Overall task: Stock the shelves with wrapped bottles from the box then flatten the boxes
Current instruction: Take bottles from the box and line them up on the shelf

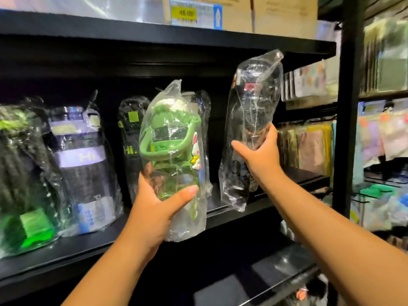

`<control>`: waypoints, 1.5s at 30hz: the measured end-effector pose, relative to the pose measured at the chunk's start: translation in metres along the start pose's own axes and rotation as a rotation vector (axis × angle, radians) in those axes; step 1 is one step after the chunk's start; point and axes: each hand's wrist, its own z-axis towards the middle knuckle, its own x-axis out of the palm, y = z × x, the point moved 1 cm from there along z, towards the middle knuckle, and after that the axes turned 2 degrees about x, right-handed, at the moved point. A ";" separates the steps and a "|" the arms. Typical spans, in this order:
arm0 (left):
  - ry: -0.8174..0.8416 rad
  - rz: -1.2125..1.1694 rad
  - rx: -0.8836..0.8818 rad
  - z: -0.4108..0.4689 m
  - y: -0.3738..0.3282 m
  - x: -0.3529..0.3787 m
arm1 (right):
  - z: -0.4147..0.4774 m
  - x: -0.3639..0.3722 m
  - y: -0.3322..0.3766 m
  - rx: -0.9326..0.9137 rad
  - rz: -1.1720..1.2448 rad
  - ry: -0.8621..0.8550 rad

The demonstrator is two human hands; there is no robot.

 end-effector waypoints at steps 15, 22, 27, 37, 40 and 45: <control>-0.178 0.137 -0.029 0.000 0.005 0.033 | 0.018 0.032 -0.045 0.043 0.005 0.229; -0.209 0.169 -0.013 0.001 0.005 0.046 | 0.017 0.035 -0.049 0.033 -0.023 0.311; -0.227 0.174 0.001 0.001 0.004 0.055 | 0.017 0.032 -0.052 0.086 0.029 0.371; -0.149 0.183 0.040 0.002 -0.001 0.095 | -0.029 -0.016 -0.018 0.037 0.362 0.418; -0.076 0.210 0.062 0.007 0.000 0.116 | -0.029 -0.030 -0.007 0.058 0.527 0.655; 0.042 0.261 0.081 0.016 0.000 0.149 | -0.011 -0.056 -0.003 0.136 0.644 0.671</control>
